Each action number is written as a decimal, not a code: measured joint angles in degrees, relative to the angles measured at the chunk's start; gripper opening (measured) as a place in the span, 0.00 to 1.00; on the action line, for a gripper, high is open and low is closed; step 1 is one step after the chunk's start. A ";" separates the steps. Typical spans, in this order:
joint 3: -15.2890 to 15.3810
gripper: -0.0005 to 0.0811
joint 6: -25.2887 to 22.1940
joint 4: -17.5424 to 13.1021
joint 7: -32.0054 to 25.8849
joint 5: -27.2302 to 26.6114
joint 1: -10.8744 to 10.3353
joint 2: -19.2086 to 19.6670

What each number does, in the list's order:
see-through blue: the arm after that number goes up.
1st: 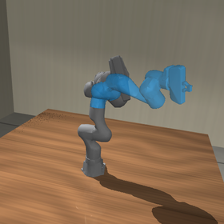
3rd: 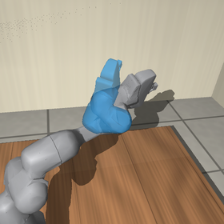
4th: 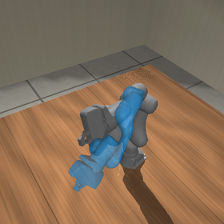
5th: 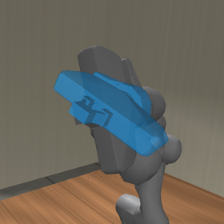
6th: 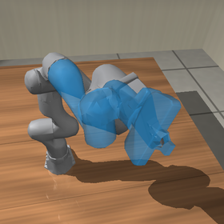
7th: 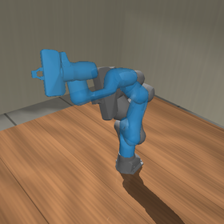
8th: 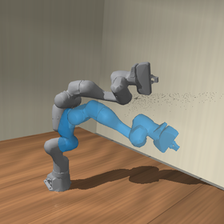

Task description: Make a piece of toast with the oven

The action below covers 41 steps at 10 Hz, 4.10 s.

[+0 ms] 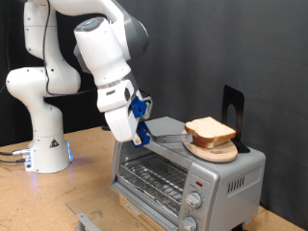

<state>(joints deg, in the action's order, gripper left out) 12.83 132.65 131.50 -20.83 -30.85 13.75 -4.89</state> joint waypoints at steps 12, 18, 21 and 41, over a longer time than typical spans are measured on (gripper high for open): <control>0.23 0.33 -1.70 -0.30 0.39 0.24 -0.03 0.00; 0.23 0.33 -2.19 -1.34 0.36 -0.64 -0.03 -0.21; 0.83 0.33 -2.31 -1.52 0.36 -0.47 -0.10 -0.22; 8.28 0.33 -10.96 -7.08 19.33 9.99 -0.59 -1.21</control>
<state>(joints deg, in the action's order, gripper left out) 21.11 121.68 124.42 -1.51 -20.86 13.15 -6.11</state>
